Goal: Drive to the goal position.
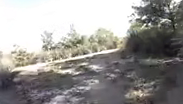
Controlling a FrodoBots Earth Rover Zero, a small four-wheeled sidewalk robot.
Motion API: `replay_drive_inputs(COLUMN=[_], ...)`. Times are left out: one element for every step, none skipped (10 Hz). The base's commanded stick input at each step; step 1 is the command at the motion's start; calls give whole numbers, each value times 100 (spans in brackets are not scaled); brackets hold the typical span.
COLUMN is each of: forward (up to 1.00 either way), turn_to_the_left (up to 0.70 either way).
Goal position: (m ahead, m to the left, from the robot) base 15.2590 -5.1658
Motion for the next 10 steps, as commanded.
replay_drive_inputs(forward=[85, 85, 85, 85, 85, 85, 85, 85, 85, 85], turn_to_the_left=[0, 0, 0, 0, 0, 0, 0, 0, 0, 0])
